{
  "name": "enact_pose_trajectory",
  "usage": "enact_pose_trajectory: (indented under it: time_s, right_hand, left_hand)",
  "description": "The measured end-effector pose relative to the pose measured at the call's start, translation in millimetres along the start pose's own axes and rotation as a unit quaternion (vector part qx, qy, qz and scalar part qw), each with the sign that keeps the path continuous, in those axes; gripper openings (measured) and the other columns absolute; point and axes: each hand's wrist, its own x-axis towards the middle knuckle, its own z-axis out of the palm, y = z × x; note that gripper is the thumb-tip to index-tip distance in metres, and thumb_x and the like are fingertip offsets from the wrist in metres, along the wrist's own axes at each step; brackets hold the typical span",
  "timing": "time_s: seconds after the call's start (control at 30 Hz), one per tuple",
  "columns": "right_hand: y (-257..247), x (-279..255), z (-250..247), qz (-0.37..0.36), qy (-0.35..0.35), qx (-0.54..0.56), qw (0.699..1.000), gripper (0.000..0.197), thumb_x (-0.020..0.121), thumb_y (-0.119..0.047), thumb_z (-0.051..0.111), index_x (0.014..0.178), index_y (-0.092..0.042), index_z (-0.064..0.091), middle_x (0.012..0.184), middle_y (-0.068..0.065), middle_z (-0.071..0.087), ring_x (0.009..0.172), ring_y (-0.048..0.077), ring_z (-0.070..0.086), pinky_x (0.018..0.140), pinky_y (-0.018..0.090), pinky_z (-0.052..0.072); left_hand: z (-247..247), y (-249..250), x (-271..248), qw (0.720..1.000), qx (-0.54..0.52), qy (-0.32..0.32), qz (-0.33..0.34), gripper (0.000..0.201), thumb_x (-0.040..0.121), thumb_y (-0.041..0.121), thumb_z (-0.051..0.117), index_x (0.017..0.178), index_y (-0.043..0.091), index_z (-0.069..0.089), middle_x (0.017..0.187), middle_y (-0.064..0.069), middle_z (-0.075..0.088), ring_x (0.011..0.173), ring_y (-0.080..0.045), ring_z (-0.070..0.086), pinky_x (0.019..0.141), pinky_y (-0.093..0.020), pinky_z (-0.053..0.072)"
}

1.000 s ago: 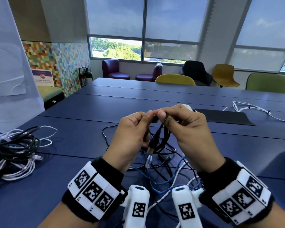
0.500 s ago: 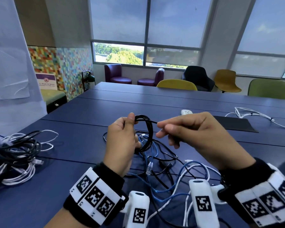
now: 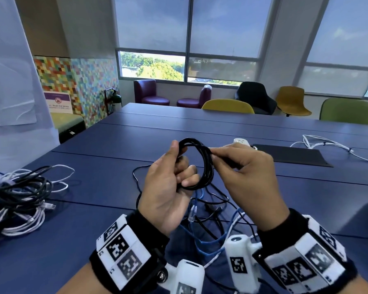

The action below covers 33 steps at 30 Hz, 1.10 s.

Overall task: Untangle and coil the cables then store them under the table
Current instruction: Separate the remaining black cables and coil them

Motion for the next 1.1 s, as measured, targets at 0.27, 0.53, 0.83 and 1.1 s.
enact_pose_trajectory:
  time_s: [0.27, 0.53, 0.83, 1.1]
  right_hand:
    - [-31, -1, 0, 0.233, -0.109, 0.321, 0.911, 0.022, 0.092, -0.013, 0.059, 0.083, 0.002, 0.073, 0.081, 0.016, 0.073, 0.077, 0.021, 0.065, 0.081, 0.03, 0.056]
    - [-20, -2, 2, 0.209, -0.003, 0.17, 0.963, 0.009, 0.088, -0.008, 0.069, 0.086, -0.011, 0.076, 0.069, -0.005, 0.072, 0.065, 0.0, 0.062, 0.066, 0.016, 0.052]
    - [-19, 0, 2, 0.233, -0.025, 0.165, 0.958, 0.01, 0.09, -0.006, 0.067, 0.083, -0.01, 0.074, 0.076, 0.005, 0.073, 0.069, 0.005, 0.064, 0.069, 0.018, 0.052]
    - [-19, 2, 0, 0.248, -0.009, 0.244, 0.938, 0.008, 0.087, 0.0, 0.068, 0.084, -0.006, 0.073, 0.069, 0.0, 0.07, 0.068, 0.008, 0.064, 0.068, 0.016, 0.053]
  left_hand:
    - [6, -15, -5, 0.99, 0.091, 0.013, 0.107, 0.015, 0.102, 0.023, 0.041, 0.096, 0.01, 0.045, 0.065, -0.002, 0.028, 0.049, -0.009, 0.029, 0.052, -0.023, 0.039]
    - [-2, -16, -1, 0.963, 0.252, 0.003, 0.096, 0.01, 0.1, 0.006, 0.044, 0.104, 0.012, 0.051, 0.067, 0.003, 0.054, 0.064, -0.013, 0.052, 0.073, -0.035, 0.046]
    - [-14, -12, 8, 0.921, 0.37, 0.045, 0.112, 0.009, 0.095, 0.015, 0.06, 0.091, 0.014, 0.068, 0.084, -0.007, 0.07, 0.079, -0.023, 0.069, 0.068, -0.032, 0.057]
    - [-15, -6, 10, 0.902, 0.413, 0.058, 0.113, 0.012, 0.093, 0.011, 0.062, 0.087, 0.004, 0.069, 0.082, -0.016, 0.073, 0.067, -0.019, 0.065, 0.068, -0.034, 0.058]
